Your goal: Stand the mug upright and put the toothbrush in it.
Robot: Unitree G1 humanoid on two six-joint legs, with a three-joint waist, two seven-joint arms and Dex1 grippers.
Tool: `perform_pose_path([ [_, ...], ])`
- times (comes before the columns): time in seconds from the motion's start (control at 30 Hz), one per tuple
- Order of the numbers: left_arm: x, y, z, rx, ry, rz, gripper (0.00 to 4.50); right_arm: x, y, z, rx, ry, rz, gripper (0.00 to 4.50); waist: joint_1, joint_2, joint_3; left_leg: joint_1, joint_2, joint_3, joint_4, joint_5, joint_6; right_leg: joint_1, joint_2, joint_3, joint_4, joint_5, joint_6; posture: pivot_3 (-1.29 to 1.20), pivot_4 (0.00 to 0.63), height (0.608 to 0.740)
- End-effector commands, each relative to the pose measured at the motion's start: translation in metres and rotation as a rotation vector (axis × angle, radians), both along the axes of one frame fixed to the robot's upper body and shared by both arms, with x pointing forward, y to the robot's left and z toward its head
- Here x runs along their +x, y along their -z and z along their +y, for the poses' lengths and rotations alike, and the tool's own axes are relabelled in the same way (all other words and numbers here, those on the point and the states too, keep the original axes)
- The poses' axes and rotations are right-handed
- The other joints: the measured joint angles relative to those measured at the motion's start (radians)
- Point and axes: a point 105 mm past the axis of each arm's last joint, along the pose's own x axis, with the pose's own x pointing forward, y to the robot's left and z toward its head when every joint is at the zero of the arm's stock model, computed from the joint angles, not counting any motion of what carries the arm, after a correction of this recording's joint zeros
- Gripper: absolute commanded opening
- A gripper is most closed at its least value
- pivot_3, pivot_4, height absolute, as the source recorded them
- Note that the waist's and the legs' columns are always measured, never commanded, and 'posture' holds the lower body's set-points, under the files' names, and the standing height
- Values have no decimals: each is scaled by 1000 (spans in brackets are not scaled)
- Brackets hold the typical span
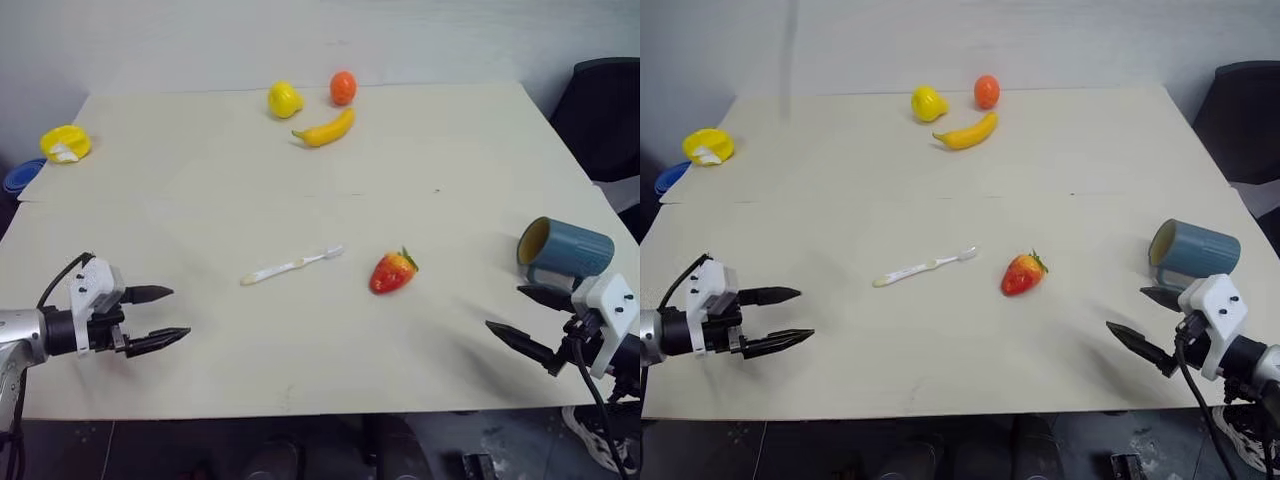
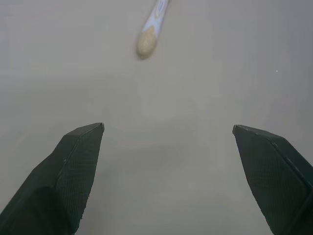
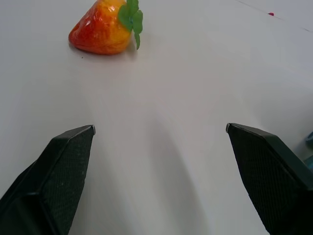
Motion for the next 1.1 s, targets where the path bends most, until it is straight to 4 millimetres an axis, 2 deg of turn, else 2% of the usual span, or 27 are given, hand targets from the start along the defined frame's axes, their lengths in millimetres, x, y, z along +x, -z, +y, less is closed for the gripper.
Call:
perform_pose_path([
  [0.03,-1,-2,-1,26,15,-25,4500,-1,-6,6,-7,-19,-35,4484,0,0,0,-1,0,1,0,0,0,-1,0,0,0,0,0,0,150,740],
  [0.2,0,2,-4,42,14,-24,4500,0,-7,6,-10,-14,-36,4484,0,0,0,-1,2,4,0,-1,-1,-2,3,2,1,1,-1,0,150,740],
  [0.63,5,-5,-11,-25,-4,-35,4500,-4,-1,13,-2,-16,-17,4484,0,0,0,0,6,7,0,-2,-3,-4,8,5,0,1,-2,0,150,740],
  [0.93,4,-8,-14,-38,35,-30,4500,-4,-7,15,1,-15,-32,4484,0,0,0,0,6,7,0,-2,-3,-4,8,5,0,2,-3,0,150,740],
  [1.03,2,-18,-25,-30,99,-50,4500,0,-8,20,-128,-41,-76,4484,0,0,0,0,6,7,0,-2,-3,-4,8,5,0,2,-3,0,150,740],
  [1.1,0,-30,-42,-50,176,-53,4500,1,-13,33,-224,-103,-131,4484,0,0,0,0,6,8,1,-2,-3,-4,8,6,0,2,-3,0,150,740],
])
